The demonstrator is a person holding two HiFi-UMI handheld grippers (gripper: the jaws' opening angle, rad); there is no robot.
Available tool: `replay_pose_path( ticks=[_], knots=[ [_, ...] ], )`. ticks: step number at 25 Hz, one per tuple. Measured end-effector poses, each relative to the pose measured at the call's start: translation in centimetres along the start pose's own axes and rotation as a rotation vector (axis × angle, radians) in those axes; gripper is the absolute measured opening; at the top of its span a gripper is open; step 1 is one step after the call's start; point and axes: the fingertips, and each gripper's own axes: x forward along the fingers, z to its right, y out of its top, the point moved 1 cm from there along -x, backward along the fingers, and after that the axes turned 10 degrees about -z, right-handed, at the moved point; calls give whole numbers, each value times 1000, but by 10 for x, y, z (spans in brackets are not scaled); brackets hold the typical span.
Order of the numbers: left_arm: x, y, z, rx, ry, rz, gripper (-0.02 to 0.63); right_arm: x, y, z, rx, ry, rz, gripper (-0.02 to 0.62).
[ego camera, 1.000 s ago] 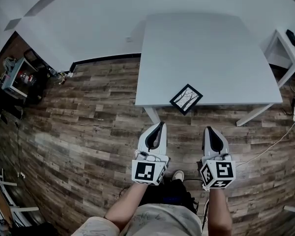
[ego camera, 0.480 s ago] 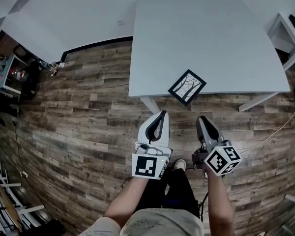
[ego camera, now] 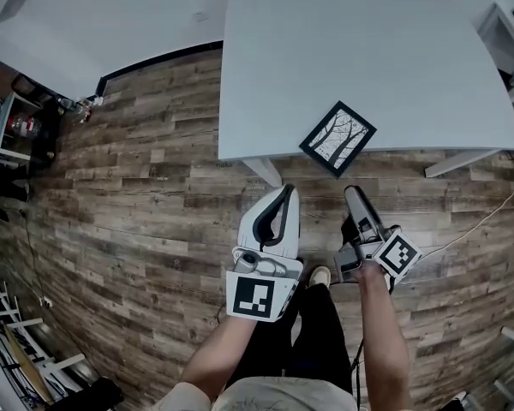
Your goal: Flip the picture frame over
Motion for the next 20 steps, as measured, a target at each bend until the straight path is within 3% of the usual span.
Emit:
replay_pose_path(
  ticks=[11, 20],
  knots=[
    [11, -28, -8, 1, -12, -20, 2, 41, -7, 57, 178, 36, 44, 273],
    [10, -33, -13, -8, 3, -36, 0, 52, -1, 41, 161, 85, 83, 228]
  ],
)
